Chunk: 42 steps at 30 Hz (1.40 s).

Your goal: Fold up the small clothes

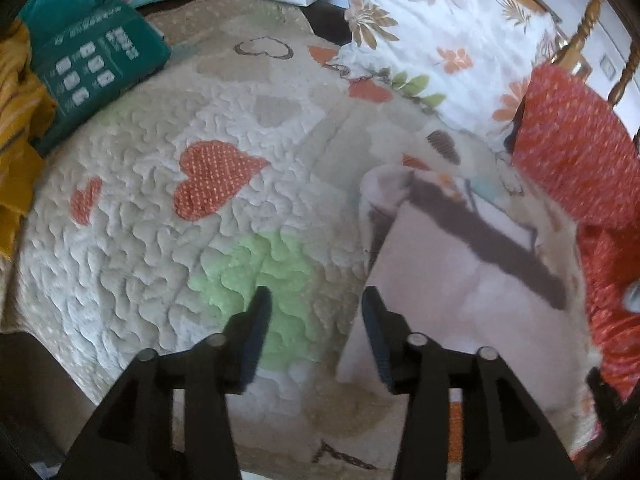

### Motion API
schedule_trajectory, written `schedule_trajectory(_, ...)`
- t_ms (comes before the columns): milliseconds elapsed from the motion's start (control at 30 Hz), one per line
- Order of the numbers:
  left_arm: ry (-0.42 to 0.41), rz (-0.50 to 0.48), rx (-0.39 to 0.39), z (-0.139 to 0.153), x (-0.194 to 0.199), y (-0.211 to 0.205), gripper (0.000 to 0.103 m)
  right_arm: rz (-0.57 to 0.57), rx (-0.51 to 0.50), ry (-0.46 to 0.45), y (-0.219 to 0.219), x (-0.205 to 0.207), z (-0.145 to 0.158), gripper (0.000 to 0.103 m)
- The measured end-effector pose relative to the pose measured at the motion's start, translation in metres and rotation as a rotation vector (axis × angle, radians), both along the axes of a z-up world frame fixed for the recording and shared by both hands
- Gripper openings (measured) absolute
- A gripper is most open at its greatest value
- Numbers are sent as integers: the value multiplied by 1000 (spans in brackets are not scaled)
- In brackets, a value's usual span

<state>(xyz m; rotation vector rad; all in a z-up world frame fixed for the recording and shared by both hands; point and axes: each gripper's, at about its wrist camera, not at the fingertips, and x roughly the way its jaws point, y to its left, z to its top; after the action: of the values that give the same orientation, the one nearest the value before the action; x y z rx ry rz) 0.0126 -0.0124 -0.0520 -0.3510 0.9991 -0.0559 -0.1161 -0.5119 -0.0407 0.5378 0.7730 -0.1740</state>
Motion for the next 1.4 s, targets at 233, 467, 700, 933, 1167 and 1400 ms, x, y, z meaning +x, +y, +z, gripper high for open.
schedule_trajectory(233,46,-51,-17,-12,9,-25,56,217,-33,39,68,29,-8,35)
schedule_trajectory(467,114,-42,20,-34,31,-35,55,341,-35,97,127,64,-28,35)
schedule_trajectory(700,69,79,-65,-26,41,13,53,497,-100,117,202,108,-29,36)
schedule_trajectory(933,37,212,-174,-19,41,65,53,639,-160,148,281,158,-38,38)
schedule_trajectory(1167,15,243,-206,-13,37,83,57,650,-275,167,336,200,-45,47)
schedule_trajectory(1400,-14,309,-228,-6,26,104,59,649,-158,169,325,205,-19,53)
